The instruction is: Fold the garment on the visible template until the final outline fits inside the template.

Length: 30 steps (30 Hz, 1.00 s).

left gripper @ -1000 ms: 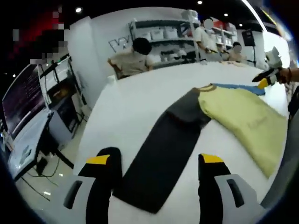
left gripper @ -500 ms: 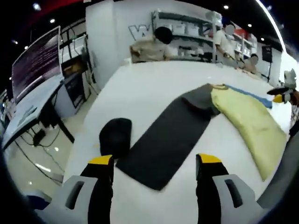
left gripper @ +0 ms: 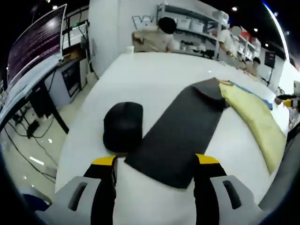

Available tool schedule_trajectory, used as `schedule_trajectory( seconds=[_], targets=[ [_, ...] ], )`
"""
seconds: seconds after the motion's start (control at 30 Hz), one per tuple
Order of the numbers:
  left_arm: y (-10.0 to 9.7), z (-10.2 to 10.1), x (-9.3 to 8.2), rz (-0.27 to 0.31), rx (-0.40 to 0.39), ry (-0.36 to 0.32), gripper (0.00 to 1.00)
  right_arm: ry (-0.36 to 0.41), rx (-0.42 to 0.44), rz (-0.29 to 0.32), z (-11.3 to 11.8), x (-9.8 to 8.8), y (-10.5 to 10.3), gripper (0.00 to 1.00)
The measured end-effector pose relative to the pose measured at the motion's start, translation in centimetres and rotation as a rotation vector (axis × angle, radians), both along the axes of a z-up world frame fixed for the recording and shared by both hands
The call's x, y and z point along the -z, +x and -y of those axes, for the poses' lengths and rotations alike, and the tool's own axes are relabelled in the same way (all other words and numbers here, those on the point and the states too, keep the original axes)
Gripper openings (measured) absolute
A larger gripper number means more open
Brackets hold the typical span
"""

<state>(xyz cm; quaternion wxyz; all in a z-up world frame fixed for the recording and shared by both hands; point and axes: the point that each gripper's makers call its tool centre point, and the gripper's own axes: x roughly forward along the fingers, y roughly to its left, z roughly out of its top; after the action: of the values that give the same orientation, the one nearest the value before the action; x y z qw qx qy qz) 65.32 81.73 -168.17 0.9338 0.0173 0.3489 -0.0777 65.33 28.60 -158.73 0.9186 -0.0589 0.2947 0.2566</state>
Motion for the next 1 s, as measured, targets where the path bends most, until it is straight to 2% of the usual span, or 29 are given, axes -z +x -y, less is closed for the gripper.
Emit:
schedule_trajectory(
  seconds=[0.2,0.3,0.33,0.4,0.5,0.63,0.7,0.8,1.0],
  targets=[
    [0.2,-0.3,-0.3,-0.011,0.033,0.004,0.51,0.000,0.023,0.007,0.3,-0.6,-0.9,0.63],
    [0.1,-0.9,-0.3,-0.022,0.060,0.066,0.44,0.003,0.035,0.013,0.5,-0.7,-1.0,0.59],
    [-0.1,-0.7,-0.2,-0.039,0.055,0.042,0.43,0.001,0.039,0.014,0.6,-0.7,-1.0,0.59],
    [0.0,-0.7,-0.2,-0.042,0.053,0.046,0.40,-0.003,0.047,0.012,0.9,-0.6,-1.0,0.58],
    [0.2,-1.2,0.0,-0.062,0.037,0.054,0.29,-0.002,0.056,0.018,0.9,-0.8,-1.2,0.57],
    [0.2,-1.2,0.0,-0.077,0.037,0.055,0.08,-0.007,0.062,0.025,1.0,-1.0,-1.4,0.56],
    [0.4,-0.8,0.0,-0.079,0.044,0.053,0.07,-0.014,0.063,0.029,1.0,-1.2,-1.7,0.56],
    [0.5,-0.5,-0.1,-0.080,0.068,0.093,0.06,-0.027,0.064,0.032,1.1,-1.3,-2.0,0.56],
    [0.8,-1.2,-1.1,-0.079,0.061,0.080,0.06,-0.020,0.076,0.036,1.4,-1.3,-2.3,0.56]
  ],
)
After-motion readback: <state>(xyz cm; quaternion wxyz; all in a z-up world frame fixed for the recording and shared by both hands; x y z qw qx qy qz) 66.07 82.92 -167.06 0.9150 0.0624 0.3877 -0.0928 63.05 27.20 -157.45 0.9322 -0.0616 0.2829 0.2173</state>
